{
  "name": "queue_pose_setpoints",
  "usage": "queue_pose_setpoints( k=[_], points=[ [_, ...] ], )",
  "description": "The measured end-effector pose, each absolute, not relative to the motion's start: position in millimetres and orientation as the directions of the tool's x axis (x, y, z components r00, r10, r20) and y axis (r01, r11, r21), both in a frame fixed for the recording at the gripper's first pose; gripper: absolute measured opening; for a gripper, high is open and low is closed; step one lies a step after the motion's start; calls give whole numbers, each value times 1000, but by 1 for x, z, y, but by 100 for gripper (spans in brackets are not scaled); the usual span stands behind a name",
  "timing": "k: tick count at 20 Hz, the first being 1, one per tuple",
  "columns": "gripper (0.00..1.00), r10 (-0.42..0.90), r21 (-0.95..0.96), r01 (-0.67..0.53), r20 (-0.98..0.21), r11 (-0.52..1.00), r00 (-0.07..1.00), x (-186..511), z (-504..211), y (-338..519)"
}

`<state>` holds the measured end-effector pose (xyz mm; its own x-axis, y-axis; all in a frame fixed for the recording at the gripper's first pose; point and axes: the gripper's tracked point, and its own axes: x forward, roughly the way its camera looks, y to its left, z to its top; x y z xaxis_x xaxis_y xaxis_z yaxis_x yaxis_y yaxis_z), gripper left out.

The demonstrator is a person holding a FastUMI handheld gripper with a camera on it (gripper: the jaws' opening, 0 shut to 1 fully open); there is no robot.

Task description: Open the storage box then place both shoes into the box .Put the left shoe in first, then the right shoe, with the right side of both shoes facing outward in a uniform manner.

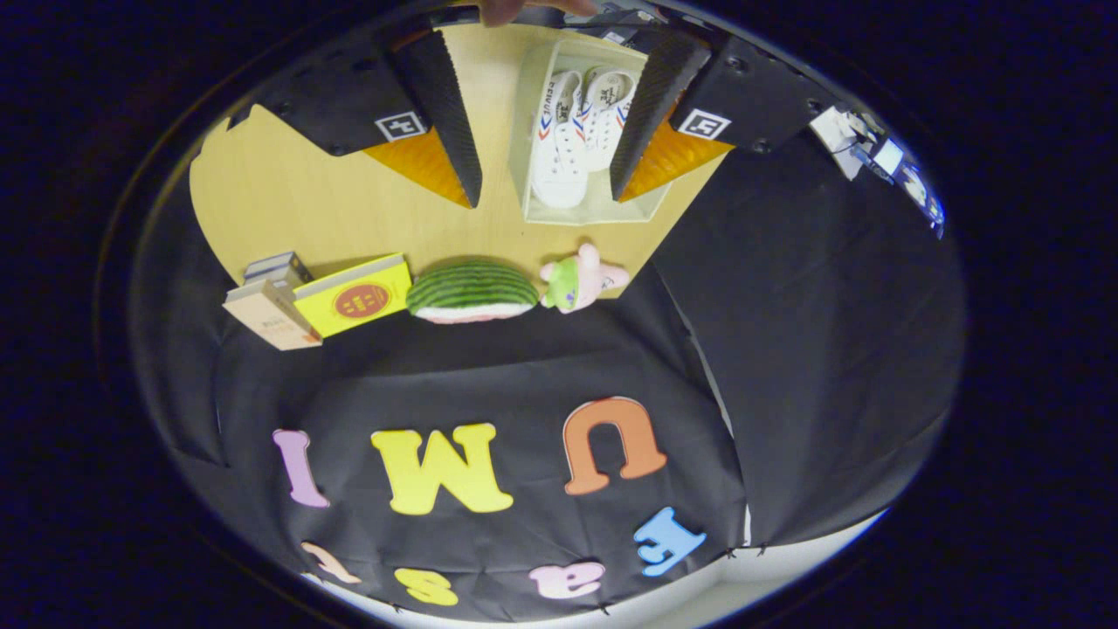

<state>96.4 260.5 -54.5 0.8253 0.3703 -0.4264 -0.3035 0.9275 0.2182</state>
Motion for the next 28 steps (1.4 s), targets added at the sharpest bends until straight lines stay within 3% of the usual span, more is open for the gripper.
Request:
queue_pose_setpoints(
  k=[2,9,21,28],
  points=[
    [99,353,162,-315,-354,935,866,85,-35,245],
    [100,265,9,-265,-32,964,964,41,28,204],
    [100,208,64,-215,97,975,973,-9,14,191],
    [100,197,57,-201,71,978,978,-8,-1,184]
  ],
)
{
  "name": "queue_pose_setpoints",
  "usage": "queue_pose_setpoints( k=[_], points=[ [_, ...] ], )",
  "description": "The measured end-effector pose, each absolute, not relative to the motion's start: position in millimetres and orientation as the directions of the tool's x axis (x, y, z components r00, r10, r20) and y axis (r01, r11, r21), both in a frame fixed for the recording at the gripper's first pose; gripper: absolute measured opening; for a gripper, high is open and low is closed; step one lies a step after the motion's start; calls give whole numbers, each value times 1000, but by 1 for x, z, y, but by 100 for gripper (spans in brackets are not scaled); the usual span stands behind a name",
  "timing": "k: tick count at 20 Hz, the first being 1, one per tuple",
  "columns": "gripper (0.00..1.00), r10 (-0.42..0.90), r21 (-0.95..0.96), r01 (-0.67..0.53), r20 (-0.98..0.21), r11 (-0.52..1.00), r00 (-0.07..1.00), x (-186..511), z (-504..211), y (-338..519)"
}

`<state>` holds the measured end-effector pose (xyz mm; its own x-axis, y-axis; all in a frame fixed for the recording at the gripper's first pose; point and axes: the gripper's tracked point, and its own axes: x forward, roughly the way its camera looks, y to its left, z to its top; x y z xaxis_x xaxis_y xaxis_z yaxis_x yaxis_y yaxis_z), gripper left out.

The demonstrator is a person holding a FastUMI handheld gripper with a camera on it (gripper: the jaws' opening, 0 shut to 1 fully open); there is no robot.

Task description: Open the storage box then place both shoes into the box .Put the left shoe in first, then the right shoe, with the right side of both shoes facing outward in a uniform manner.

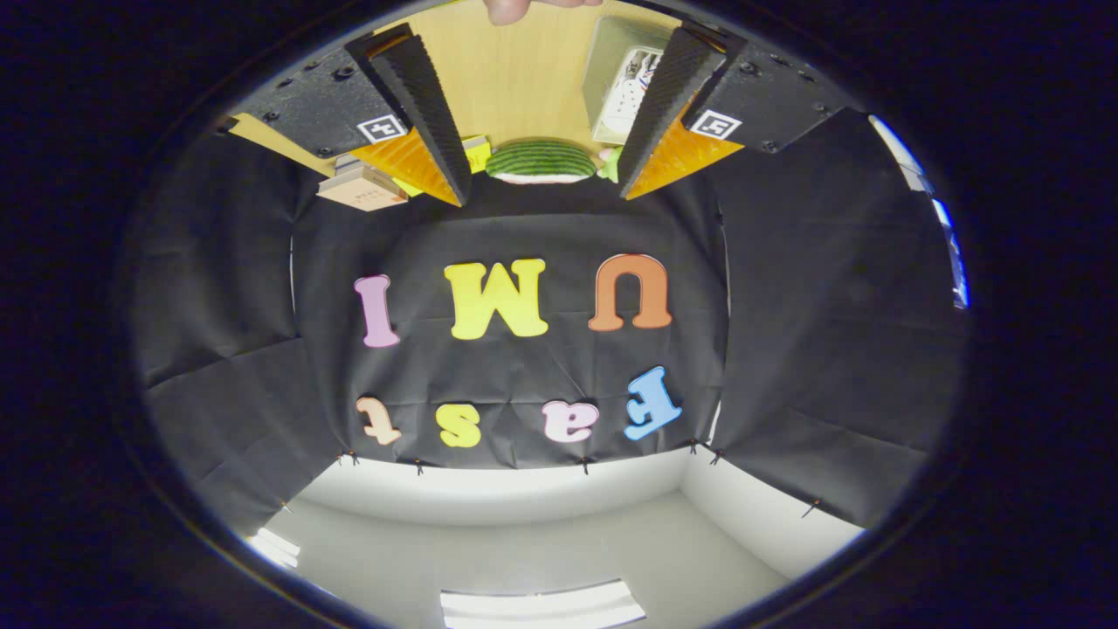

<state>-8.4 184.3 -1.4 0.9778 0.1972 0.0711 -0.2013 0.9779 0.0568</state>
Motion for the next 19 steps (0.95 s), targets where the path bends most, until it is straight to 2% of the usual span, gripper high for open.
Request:
queue_pose_setpoints(
  k=[3,19],
  points=[
    [100,203,53,-205,46,977,978,-6,-6,187],
    [100,205,63,-209,64,976,977,4,-15,194]
  ],
)
